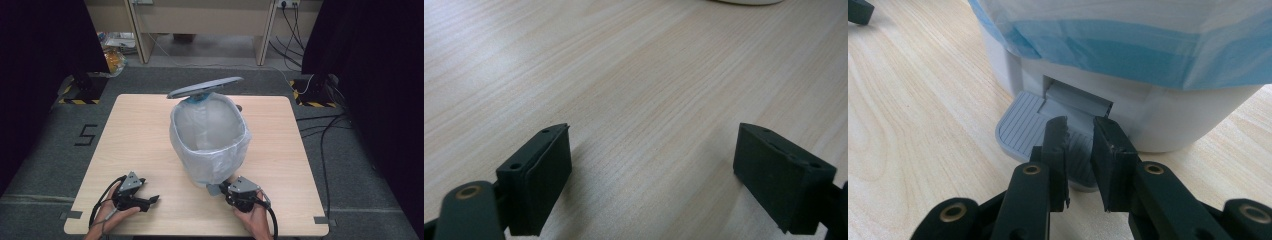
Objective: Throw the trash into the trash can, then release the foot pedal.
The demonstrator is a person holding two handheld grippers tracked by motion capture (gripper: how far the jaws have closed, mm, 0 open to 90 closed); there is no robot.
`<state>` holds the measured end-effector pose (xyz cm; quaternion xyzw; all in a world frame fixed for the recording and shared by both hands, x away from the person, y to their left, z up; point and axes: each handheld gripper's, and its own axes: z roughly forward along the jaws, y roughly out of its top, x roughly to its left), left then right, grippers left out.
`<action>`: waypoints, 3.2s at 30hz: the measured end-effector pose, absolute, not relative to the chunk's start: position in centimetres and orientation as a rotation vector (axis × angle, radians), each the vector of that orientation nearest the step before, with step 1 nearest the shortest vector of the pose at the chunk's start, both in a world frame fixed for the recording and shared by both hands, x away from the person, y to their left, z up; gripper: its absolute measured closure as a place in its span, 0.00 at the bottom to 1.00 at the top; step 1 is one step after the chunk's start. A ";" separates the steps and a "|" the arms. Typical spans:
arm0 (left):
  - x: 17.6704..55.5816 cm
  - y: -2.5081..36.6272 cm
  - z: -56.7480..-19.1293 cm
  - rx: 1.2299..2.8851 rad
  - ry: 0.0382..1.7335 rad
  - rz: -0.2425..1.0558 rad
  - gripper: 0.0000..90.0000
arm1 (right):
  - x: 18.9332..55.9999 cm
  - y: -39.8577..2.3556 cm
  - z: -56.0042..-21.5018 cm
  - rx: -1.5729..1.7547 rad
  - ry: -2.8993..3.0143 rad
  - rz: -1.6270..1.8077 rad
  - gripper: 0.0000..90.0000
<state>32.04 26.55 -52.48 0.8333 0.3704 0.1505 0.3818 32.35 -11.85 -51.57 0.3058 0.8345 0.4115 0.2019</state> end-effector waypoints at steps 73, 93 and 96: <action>32.0 26.6 -52.5 2.123 0.951 0.387 0.17 | 32.0 -12.2 -51.3 0.979 2.216 1.141 0.53; 32.0 26.6 -52.5 2.119 0.952 0.387 0.17 | 31.3 -15.5 -50.3 1.088 2.164 1.253 0.38; 32.0 26.6 -52.5 2.120 0.951 0.387 0.17 | 31.1 -16.1 -50.3 1.105 2.155 1.252 0.38</action>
